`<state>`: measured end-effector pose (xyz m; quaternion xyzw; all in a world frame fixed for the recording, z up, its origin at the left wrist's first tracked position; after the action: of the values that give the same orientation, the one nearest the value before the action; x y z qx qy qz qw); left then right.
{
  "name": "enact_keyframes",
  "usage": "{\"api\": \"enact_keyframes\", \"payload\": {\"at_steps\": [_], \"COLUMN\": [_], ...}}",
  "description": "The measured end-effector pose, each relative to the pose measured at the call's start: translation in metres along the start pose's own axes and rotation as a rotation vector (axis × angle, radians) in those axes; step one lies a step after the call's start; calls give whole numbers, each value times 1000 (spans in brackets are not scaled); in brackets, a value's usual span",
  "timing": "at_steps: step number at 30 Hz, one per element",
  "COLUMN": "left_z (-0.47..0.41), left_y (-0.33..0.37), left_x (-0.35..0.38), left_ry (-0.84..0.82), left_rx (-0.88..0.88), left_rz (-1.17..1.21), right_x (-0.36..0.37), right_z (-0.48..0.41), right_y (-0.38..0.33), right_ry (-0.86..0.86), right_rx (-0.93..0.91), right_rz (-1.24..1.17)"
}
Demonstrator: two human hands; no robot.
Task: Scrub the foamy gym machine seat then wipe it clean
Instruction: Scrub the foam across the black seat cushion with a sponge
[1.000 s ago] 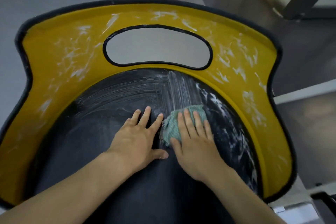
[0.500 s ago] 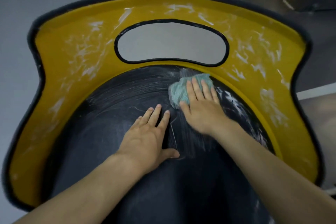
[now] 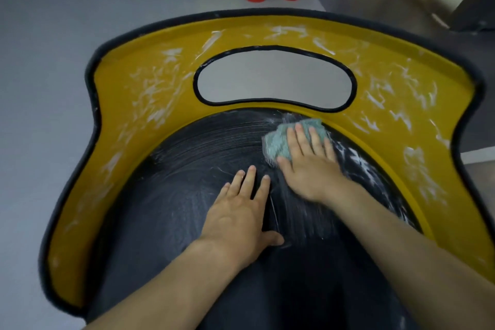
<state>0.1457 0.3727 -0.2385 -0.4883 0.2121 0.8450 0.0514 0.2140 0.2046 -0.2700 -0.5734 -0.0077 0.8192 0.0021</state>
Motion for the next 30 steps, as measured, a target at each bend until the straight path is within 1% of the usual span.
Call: {"api": "enact_keyframes", "payload": {"at_steps": [3,6,8,12,14,17,19,22,26,28,30], "left_z": [8,15,18,28,33,40,41,41,42,42,42], "left_y": [-6,-16,-23,-39,-47,-53,-54,-55,-56,-56,-56], "left_x": [1,0,-1,-3,-3,-1,-1,-2,-4,-5,-6], "left_ry": [-1,-4,-1,9,19,23,27,13,-11,-28,-38], "left_rx": [17,17,8,-31,-36,-39,-46,-65,-85,-87,-89], "left_rz": [-18,-41,-51,-31,-17,-1,8,13,-15,-24,-19], "right_x": [-18,-18,-12,18,37,44,39,16,-13,-20,-18], "right_z": [-47,-47,-18,73,116,136,114,47,-43,-61,-55], "right_y": [-12,-17,-18,-30,-39,-45,-49,-63,-91,-98,-98], "right_ry": [-24,-2,16,-9,24,9,-39,16,-54,-56,-25], "right_rx": [5,-13,-60,-150,-210,-222,-201,-166,-110,-95,-115], "right_rz": [-9,16,18,-8,20,49,33,47,-17,-18,0]}}
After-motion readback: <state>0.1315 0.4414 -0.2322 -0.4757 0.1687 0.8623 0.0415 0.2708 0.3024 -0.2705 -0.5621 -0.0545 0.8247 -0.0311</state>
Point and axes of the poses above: each hand's wrist, its own z-axis away from the middle knuckle, its own x-axis out of the palm, y = z × x, the point moved 2 cm from there along -z, towards the middle knuckle, and after that the axes turned 6 degrees about z, right-handed, at the moved point
